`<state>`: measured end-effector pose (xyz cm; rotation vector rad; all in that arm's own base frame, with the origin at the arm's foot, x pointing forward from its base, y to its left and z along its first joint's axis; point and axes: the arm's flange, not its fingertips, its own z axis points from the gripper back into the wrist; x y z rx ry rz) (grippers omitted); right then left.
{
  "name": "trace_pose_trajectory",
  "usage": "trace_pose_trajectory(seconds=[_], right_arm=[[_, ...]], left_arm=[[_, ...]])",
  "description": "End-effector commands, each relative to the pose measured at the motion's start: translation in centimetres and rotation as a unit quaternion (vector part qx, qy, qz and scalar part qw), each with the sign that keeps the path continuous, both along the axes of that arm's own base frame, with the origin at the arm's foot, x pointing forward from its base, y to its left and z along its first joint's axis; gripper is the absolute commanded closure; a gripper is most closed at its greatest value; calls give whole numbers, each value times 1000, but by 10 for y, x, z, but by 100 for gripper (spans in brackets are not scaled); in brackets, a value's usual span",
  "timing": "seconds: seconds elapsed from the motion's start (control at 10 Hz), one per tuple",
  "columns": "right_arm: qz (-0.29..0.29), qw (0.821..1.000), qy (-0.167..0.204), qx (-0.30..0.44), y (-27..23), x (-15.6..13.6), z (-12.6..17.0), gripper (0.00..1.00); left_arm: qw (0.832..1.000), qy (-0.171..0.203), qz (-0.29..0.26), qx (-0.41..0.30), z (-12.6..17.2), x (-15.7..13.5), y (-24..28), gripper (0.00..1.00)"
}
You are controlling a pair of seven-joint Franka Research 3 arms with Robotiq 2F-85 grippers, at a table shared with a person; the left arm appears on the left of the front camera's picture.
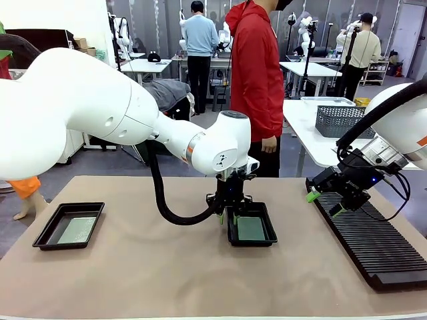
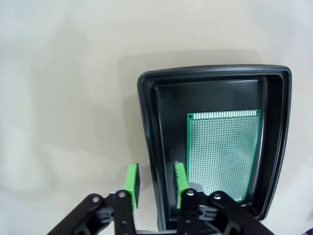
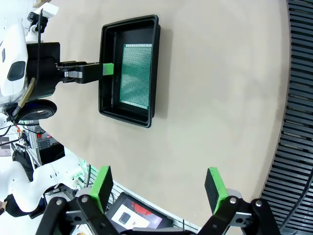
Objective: Inspect and transfer BCBs to ESD trays.
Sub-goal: Pick up the ESD tray and place it on the left side of the table.
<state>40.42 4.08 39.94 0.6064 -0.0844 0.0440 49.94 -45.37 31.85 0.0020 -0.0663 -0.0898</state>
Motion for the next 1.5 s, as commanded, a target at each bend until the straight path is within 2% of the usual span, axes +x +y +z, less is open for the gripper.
trace_pose_trajectory(seconds=[0.0,0.4,0.7,1.0,1.4], right_arm=[[-9,1000,6,-6,2,0,1,0],[-9,1000,6,-6,2,0,1,0],[-9,1000,6,-6,2,0,1,0],[-9,1000,6,-6,2,0,1,0],[-9,1000,6,-6,2,0,1,0]], left_arm=[[1000,5,-2,4,-3,2,2,73],[1000,3,-2,-4,-11,3,1,100],[1000,2,5,-10,-12,3,2,100],[997,27,20,-72,-5,3,22,100],[993,8,3,-117,-3,-1,43,100]])
